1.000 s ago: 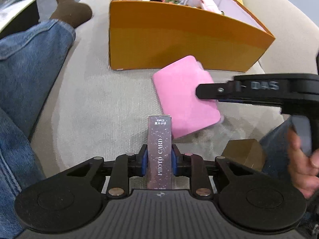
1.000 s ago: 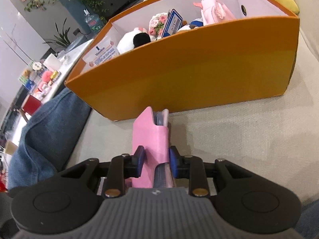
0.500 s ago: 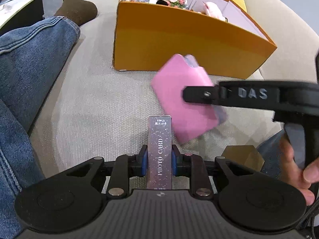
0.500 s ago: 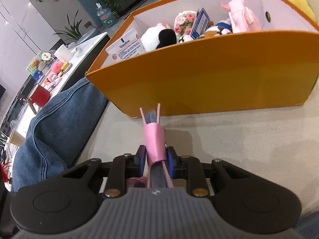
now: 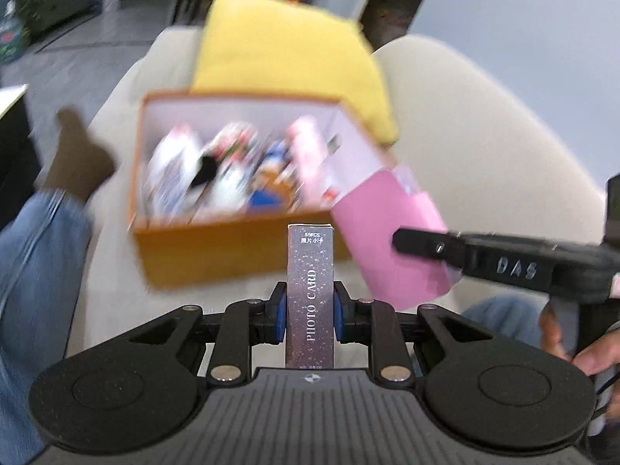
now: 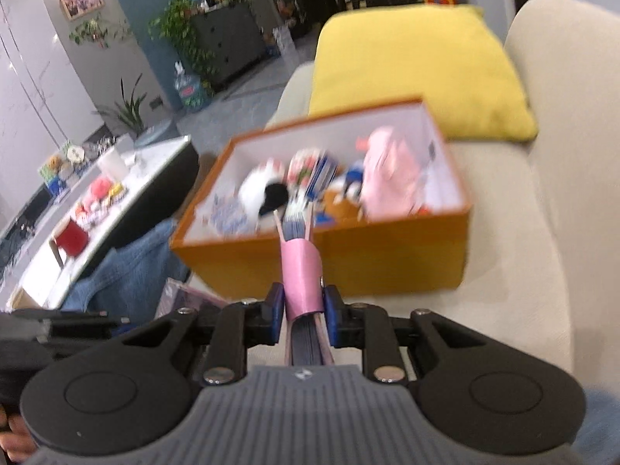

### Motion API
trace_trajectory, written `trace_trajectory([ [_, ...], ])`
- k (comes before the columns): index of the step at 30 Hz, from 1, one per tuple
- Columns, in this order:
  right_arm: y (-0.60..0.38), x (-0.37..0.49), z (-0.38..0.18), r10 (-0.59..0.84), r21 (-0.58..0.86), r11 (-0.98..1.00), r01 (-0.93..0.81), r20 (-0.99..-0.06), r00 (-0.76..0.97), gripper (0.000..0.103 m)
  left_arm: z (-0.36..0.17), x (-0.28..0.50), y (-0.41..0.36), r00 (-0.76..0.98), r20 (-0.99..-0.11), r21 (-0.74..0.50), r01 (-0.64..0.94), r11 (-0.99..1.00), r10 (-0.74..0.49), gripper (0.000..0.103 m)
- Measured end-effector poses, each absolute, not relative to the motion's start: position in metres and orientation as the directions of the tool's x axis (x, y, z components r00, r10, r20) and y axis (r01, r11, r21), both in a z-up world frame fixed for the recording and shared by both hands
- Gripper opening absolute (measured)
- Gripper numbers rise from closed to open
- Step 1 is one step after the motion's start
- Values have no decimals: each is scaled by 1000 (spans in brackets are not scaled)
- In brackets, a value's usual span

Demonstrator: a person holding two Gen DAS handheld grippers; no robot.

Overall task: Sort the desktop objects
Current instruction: 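Carry the photo-card box and pink card holder over the orange box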

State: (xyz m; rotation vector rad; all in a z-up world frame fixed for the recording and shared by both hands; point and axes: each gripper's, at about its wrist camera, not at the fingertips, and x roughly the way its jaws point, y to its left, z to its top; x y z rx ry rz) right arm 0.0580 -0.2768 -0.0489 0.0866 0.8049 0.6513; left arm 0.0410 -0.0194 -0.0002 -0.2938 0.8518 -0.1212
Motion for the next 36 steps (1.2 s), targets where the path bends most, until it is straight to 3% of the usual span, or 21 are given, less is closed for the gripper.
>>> trace_trajectory([
  [10, -312, 122, 6, 465, 207, 878, -432, -584, 666, 23, 40, 147, -30, 694, -654, -382, 40, 923, -301, 25],
  [23, -285, 222, -27, 469, 283, 881, -378, -619, 630, 23, -55, 278, -30, 572, -712, -522, -41, 852, -408, 25],
  [27, -287, 235, -33, 479, 307, 877, -369, -610, 631, 23, -78, 301, -35, 541, -740, -505, -58, 861, -398, 25],
  [36, -279, 245, -46, 479, 315, 877, -362, -629, 613, 23, -96, 304, -53, 527, -810, -335, -57, 941, -256, 25],
])
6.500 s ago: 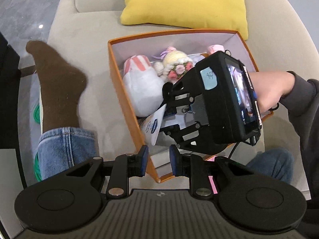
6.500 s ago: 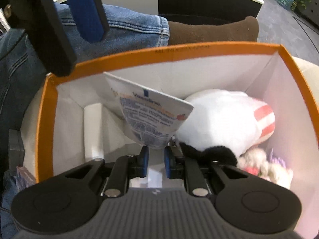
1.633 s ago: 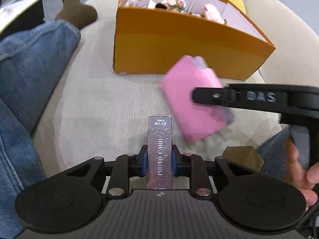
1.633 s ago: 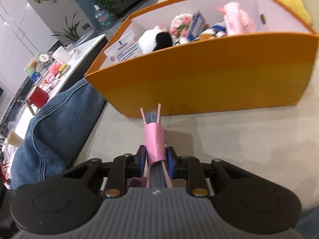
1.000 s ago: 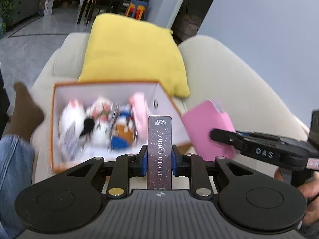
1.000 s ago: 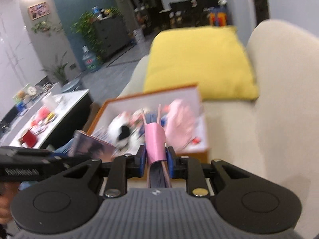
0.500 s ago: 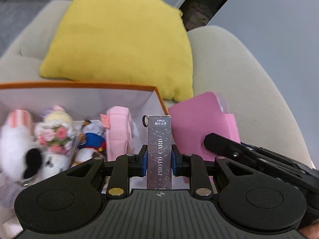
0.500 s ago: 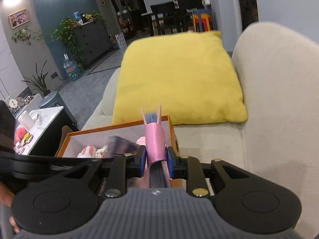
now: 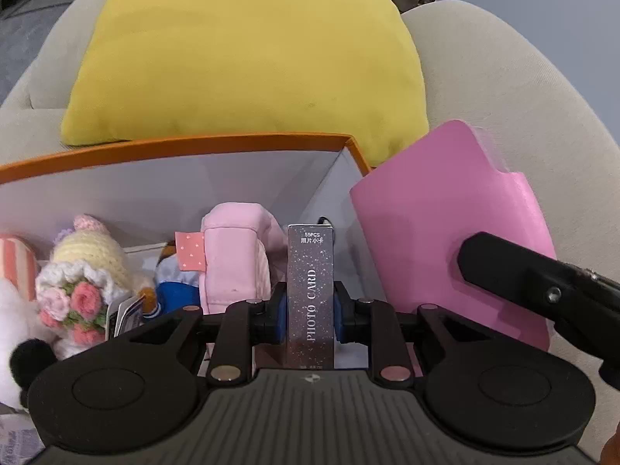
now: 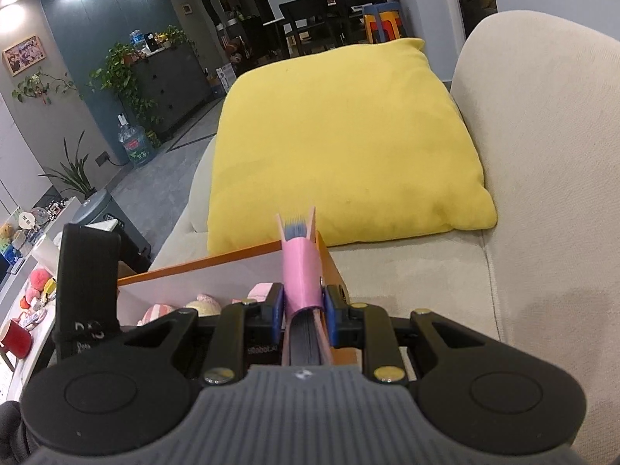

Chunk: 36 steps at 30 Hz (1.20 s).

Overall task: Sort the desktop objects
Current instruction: 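Carry the photo-card box and pink card holder over the orange box, then lower both items into the box and open both tools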

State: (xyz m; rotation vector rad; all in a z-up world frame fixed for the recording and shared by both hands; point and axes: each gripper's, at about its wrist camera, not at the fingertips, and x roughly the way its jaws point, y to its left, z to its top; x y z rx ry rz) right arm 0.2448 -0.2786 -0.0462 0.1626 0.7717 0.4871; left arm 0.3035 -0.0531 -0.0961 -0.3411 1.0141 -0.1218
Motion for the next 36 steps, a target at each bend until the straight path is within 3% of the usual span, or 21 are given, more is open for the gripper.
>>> trace_trajectory([
  [3, -274, 248, -51, 489, 337, 872, -356, -638, 594, 23, -92, 302, -52, 547, -818, -263, -77, 962, -180, 26],
  [9, -256, 251, -58, 471, 305, 879, -366, -667, 577, 23, -94, 297, -35, 562, -817, -235, -122, 964, -128, 26],
  [18, -231, 260, -66, 417, 214, 898, -385, -691, 590, 23, -103, 290, 4, 575, -782, -422, -209, 882, -239, 25],
  [28, -203, 261, -67, 336, -15, 872, -489, -709, 620, 23, -100, 294, 10, 591, -764, -487, -265, 832, -259, 25],
  [36, -204, 271, -78, 320, -13, 884, -467, -712, 625, 35, -102, 297, 14, 588, -761, -509, -279, 815, -274, 25],
])
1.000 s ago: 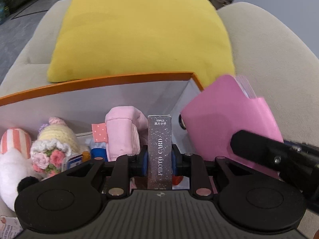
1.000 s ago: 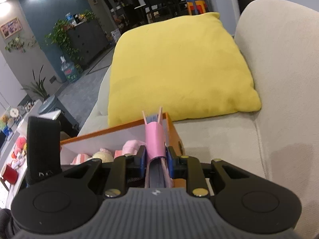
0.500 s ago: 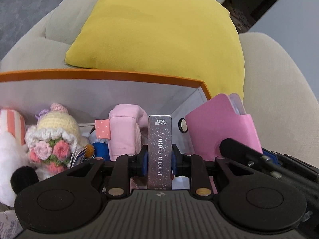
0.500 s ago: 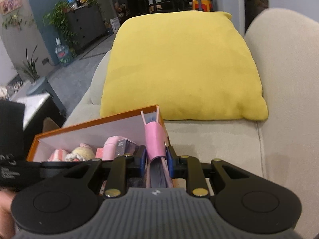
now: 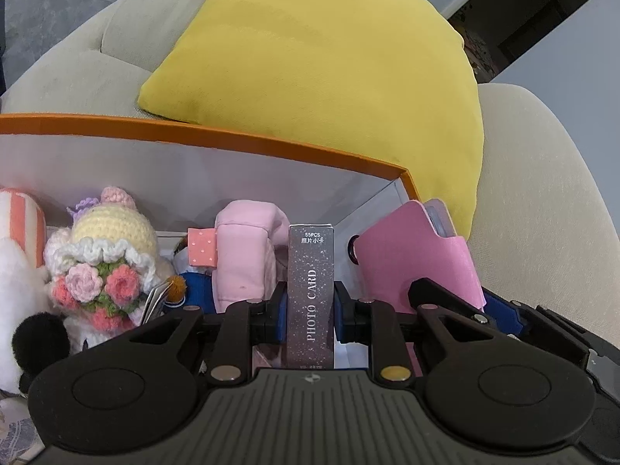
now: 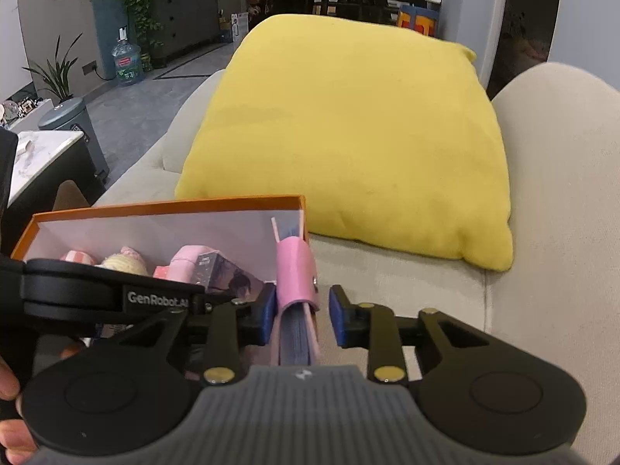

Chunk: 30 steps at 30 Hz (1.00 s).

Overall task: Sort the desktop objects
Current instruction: 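Lower both items into the box and open both tools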

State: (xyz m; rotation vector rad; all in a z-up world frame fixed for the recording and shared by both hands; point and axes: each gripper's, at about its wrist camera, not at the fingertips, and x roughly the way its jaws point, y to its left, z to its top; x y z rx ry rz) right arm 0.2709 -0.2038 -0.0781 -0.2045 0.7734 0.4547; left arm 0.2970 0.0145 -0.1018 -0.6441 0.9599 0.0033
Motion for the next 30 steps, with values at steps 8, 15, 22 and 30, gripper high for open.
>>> trace_trajectory([
  [8, -207, 270, -72, 339, 19, 884, -467, -715, 612, 42, -100, 297, 10, 585, -768, -490, -278, 826, -259, 25],
  [15, -205, 253, -68, 356, -17, 862, -507, -692, 628, 23, -99, 296, 9, 582, -771, -485, -277, 829, -256, 25],
  [22, -198, 239, -57, 384, -56, 841, -538, -640, 666, 21, -100, 295, 15, 583, -762, -522, -296, 800, -282, 25],
  [30, -201, 264, -80, 431, 45, 843, -536, -654, 622, 22, -101, 295, 19, 585, -755, -548, -316, 775, -296, 25],
])
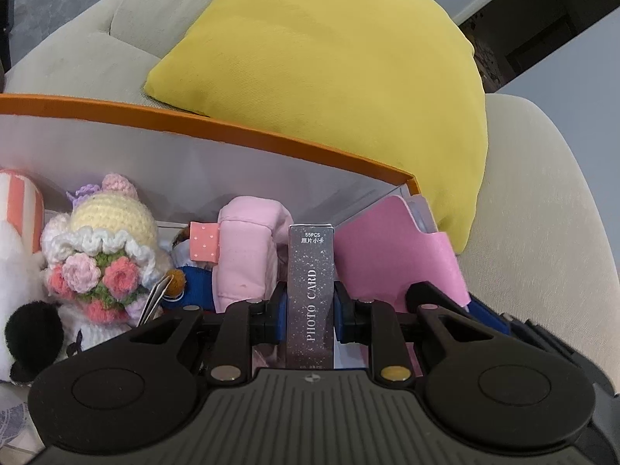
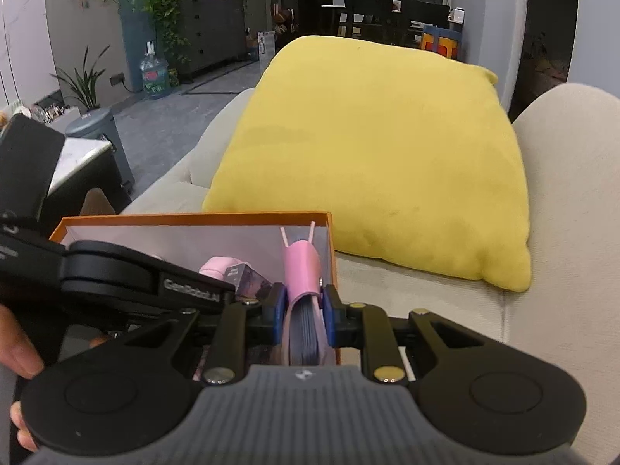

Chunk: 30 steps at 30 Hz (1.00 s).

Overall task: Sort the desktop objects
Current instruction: 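Lower both items into the box and open both tools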

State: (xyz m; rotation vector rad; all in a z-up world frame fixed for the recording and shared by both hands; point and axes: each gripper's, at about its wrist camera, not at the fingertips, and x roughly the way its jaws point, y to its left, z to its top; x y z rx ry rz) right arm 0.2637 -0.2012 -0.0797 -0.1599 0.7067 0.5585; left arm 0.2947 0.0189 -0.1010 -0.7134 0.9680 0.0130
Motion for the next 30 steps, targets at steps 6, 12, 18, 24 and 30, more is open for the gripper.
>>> trace_trajectory([
  [6, -198, 257, -80, 444, 16, 827, -562, -631, 636, 27, -99, 296, 7, 578, -769, -526, -329, 784, -273, 25],
  [12, -202, 250, -70, 403, -39, 838, -545, -628, 666, 41, -97, 300, -9, 565, -797, -456, -329, 827, -215, 26],
  [18, -209, 237, -66, 374, -69, 829, -556, -670, 641, 36, -87, 297, -12, 566, -784, -483, -297, 823, -256, 35],
  [24, -213, 217, -66, 437, -43, 772, -635, -689, 579, 22, -66, 282, -7, 577, -772, -482, -257, 837, -268, 37],
  [30, -188, 208, -85, 410, -106, 690, -716, -758, 507, 13, -54, 268, 6, 580, -795, -390, -271, 880, -174, 37],
])
